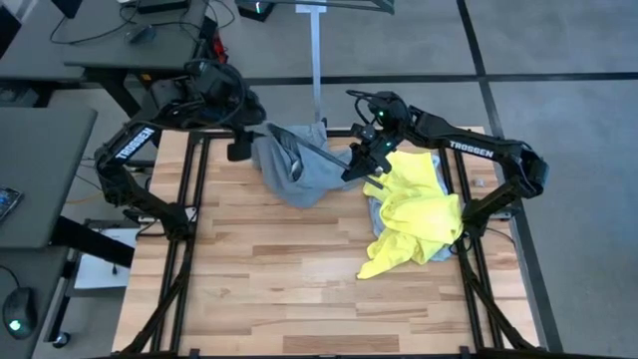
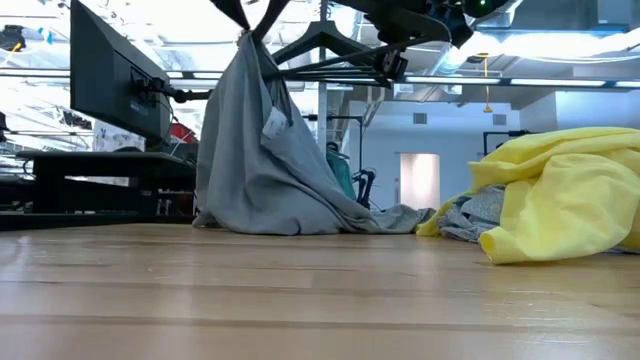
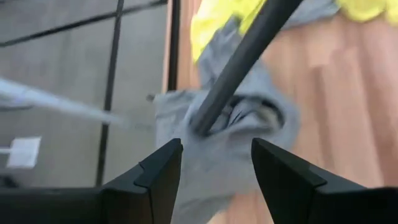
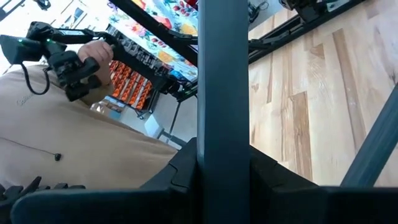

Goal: Hang clothes
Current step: Hang the gray shirt on the black hanger

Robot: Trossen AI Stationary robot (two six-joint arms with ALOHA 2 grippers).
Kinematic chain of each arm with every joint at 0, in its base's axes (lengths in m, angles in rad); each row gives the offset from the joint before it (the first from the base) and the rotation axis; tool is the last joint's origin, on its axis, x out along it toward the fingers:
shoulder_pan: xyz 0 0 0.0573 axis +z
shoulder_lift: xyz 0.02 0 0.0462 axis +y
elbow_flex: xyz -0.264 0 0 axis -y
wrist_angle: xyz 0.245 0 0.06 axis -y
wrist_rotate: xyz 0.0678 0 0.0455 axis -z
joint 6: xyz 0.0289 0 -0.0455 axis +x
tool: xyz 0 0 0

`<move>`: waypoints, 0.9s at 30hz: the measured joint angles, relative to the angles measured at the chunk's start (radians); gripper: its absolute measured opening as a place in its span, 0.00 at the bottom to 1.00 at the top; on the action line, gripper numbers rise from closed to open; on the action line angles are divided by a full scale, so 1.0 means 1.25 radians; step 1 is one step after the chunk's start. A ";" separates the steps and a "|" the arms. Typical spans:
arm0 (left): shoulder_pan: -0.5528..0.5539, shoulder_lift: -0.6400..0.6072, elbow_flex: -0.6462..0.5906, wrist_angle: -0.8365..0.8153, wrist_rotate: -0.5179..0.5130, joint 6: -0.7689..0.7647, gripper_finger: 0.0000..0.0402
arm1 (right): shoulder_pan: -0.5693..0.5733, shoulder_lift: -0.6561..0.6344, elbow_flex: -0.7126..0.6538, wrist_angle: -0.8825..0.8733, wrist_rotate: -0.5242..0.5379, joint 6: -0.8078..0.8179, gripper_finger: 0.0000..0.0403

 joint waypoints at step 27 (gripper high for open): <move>0.089 0.034 -0.115 0.038 0.037 0.098 0.19 | -0.004 0.000 0.001 -0.006 -0.025 -0.007 0.15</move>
